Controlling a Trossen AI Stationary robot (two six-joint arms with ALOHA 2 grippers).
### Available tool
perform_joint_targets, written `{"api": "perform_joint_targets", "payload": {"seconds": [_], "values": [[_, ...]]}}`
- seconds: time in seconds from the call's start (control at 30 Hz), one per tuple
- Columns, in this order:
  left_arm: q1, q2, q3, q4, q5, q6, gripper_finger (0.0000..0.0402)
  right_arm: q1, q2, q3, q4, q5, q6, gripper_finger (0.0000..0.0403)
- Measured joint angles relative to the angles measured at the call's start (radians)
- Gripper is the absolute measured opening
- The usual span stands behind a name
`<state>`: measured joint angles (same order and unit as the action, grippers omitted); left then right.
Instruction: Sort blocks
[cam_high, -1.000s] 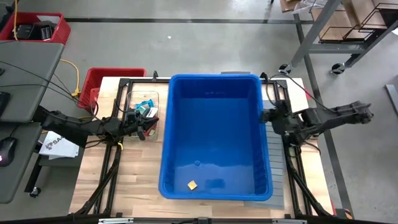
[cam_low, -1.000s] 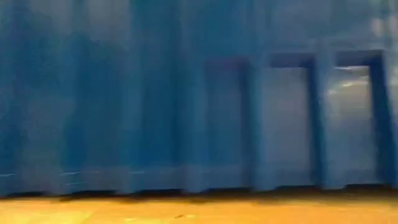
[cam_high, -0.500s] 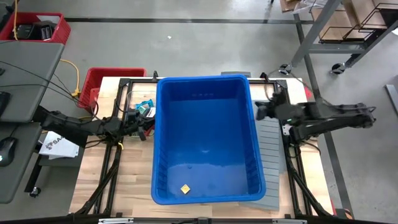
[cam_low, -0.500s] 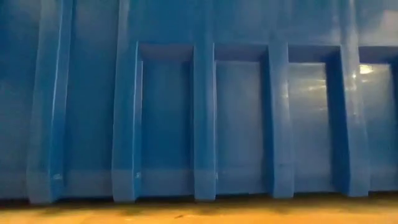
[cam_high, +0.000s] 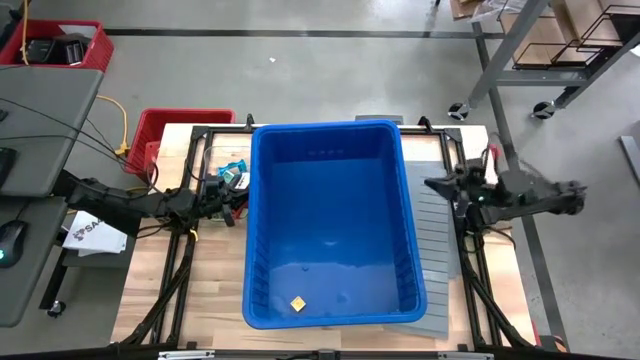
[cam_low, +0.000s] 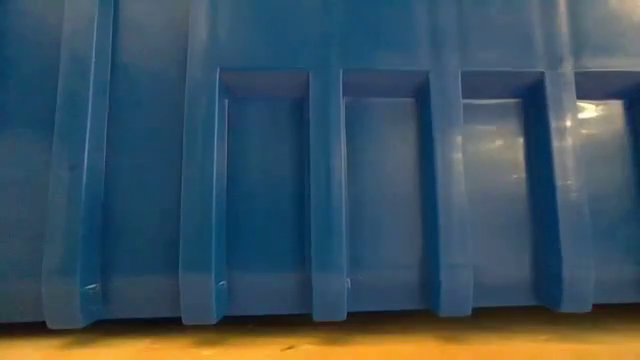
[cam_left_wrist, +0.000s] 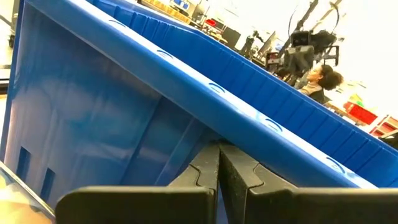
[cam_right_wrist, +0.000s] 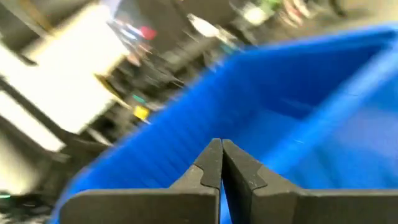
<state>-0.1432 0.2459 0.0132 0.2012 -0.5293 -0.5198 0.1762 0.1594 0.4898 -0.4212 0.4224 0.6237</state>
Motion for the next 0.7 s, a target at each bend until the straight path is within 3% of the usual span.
{"api": "perform_joint_targets", "payload": {"seconds": [0.13,0.27,0.53,0.7], "values": [[0.000,0.000,0.000,-0.001,0.000,0.000,0.0001,0.002,-0.093,-0.258,0.471,-0.100,-0.132,0.0000],[0.000,0.000,0.000,-0.002,0.000,0.000,0.0001,0.001,-0.127,-0.456,0.741,-0.125,-0.202,0.0000],[0.000,0.002,0.000,-0.004,-0.001,-0.001,0.0001,-0.002,-0.135,-0.468,0.502,-0.248,-0.231,0.0000],[0.000,0.006,0.000,-0.011,-0.002,-0.001,0.0001,-0.007,-0.086,-0.467,0.504,-0.320,-0.398,0.0000]]}}
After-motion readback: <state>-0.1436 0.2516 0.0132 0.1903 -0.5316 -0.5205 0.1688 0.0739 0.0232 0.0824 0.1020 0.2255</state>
